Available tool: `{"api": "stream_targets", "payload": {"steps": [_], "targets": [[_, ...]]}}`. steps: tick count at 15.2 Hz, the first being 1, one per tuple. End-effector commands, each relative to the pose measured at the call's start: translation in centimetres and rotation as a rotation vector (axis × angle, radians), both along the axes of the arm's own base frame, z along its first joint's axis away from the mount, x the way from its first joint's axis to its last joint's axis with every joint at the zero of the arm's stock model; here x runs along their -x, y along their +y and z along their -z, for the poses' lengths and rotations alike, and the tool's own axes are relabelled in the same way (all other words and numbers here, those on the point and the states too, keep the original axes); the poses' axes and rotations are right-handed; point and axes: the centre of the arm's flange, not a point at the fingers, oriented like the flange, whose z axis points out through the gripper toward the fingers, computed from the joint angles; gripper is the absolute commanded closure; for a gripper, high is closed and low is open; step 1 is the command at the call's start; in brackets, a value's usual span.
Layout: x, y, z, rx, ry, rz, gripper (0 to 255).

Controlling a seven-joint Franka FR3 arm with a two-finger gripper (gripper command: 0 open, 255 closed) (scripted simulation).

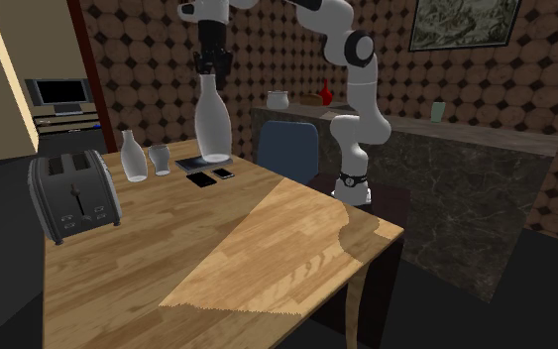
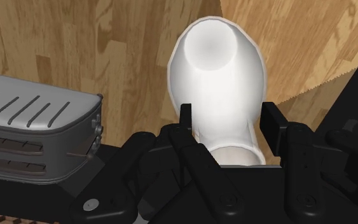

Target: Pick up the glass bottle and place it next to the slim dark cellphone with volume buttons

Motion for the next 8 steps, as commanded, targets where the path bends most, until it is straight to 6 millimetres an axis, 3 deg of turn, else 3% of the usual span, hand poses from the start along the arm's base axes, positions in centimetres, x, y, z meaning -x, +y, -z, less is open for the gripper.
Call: {"api": "stream_targets", "payload": {"steps": [1, 8], "targets": [[0.1, 0.0, -1.0, 0.0, 0.0, 0.0, 255], [0.1, 0.0, -4.7, 0.0, 0.0, 0.0, 255]]}}
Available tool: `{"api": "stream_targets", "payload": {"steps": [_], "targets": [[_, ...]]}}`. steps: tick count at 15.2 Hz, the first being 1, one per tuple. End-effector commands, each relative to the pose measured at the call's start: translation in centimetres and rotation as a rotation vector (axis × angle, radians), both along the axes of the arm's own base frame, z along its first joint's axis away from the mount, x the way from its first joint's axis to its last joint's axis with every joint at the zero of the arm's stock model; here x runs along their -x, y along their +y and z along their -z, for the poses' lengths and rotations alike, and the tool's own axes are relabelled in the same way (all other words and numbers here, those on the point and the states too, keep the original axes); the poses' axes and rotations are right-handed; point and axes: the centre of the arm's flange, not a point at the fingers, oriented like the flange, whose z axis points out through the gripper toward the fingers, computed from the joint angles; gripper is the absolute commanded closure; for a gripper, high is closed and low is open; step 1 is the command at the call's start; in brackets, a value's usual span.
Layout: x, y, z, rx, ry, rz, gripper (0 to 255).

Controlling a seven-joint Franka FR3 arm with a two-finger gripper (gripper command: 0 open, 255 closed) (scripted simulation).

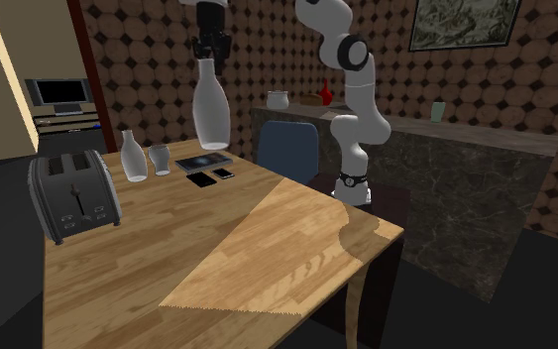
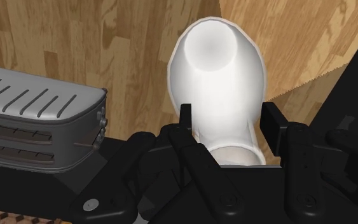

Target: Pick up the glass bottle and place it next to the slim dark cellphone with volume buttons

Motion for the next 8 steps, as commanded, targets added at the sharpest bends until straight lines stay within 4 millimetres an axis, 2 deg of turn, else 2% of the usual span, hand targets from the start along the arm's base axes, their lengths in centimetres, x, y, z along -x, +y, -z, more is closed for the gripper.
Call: {"api": "stream_targets", "payload": {"steps": [1, 5, 8], "targets": [[0.1, 0.0, -1.2, 0.0, 0.0, -0.001, 255], [0.1, 0.0, -3.0, 0.0, 0.0, -0.001, 255], [3.5, -1.9, -3.0, 0.0, 0.0, -0.001, 255]]}}
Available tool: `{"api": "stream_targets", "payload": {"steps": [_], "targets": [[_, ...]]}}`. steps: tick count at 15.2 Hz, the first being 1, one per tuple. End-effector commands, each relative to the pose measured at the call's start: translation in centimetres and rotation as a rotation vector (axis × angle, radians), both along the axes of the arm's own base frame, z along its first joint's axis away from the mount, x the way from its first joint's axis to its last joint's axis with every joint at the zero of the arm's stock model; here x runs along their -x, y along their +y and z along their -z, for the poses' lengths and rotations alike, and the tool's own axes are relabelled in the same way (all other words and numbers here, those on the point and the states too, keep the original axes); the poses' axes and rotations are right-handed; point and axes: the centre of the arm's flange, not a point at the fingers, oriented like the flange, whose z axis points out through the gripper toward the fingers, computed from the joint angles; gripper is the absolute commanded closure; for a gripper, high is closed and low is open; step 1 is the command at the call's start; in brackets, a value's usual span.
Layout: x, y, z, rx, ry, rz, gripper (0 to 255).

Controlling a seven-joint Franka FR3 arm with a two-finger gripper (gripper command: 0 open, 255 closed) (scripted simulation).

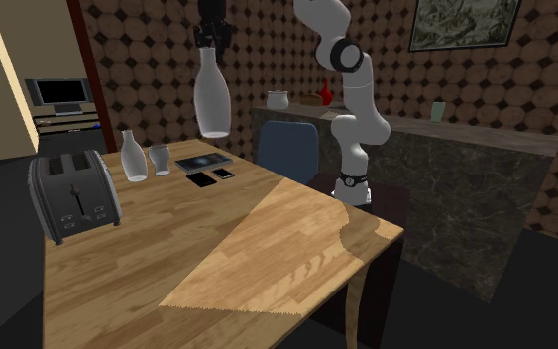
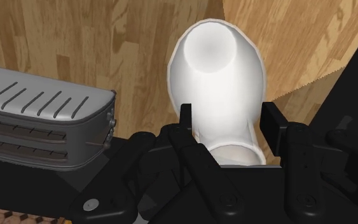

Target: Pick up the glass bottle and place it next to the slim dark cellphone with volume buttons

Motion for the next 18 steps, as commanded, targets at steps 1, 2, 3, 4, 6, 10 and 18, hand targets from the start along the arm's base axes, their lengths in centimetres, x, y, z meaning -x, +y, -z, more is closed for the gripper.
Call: {"api": "stream_targets", "payload": {"steps": [1, 2, 3, 4, 6, 10, 18], "targets": [[2.2, -1.2, 0.1, 0.0, 0.0, -0.001, 255], [3.4, -1.9, 0.1, 0.0, 0.0, -0.001, 255], [4.5, -2.5, 0.1, 0.0, 0.0, -0.001, 255], [5.7, -3.2, 0.1, 0.0, 0.0, -0.001, 255], [8.0, -4.5, 0.1, 0.0, 0.0, -0.001, 255], [12.6, -7.0, 0.0, 0.0, 0.0, -0.001, 255], [22.4, -12.6, -0.1, 0.0, 0.0, -0.001, 255]]}}
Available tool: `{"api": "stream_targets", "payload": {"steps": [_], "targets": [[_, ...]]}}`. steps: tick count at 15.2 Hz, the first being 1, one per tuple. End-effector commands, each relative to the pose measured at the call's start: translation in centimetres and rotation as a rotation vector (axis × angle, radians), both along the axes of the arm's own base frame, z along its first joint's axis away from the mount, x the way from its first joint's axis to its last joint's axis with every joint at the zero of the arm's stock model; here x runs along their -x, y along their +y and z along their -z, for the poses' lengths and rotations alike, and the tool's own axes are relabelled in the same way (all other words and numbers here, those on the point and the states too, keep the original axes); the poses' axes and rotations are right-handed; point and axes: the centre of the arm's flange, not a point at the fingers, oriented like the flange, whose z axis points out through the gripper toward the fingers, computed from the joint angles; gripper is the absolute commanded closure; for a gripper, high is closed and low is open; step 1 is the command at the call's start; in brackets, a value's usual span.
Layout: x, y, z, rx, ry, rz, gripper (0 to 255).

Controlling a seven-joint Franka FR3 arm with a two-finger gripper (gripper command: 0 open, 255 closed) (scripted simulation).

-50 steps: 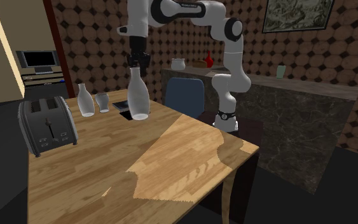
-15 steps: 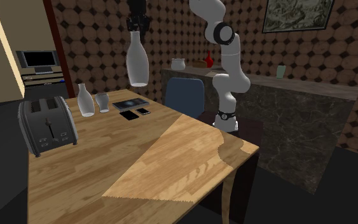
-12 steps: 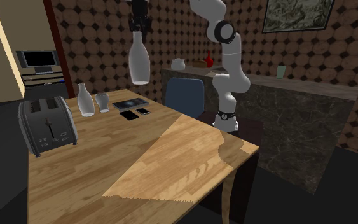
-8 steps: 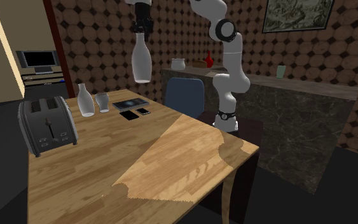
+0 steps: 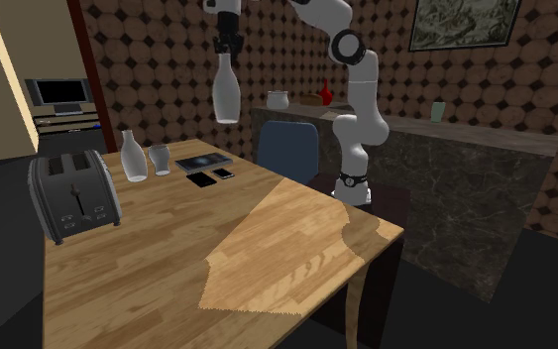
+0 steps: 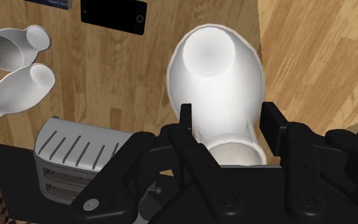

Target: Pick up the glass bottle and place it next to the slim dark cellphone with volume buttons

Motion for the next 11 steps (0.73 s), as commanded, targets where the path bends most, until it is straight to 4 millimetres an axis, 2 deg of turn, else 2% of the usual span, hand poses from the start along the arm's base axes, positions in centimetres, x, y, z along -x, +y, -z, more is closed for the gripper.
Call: {"api": "stream_targets", "payload": {"steps": [1, 11], "targets": [[1.6, -1.0, 0.5, 0.001, 0.0, -0.002, 255], [1.6, -1.0, 5.8, 0.001, 0.0, -0.002, 255]]}}
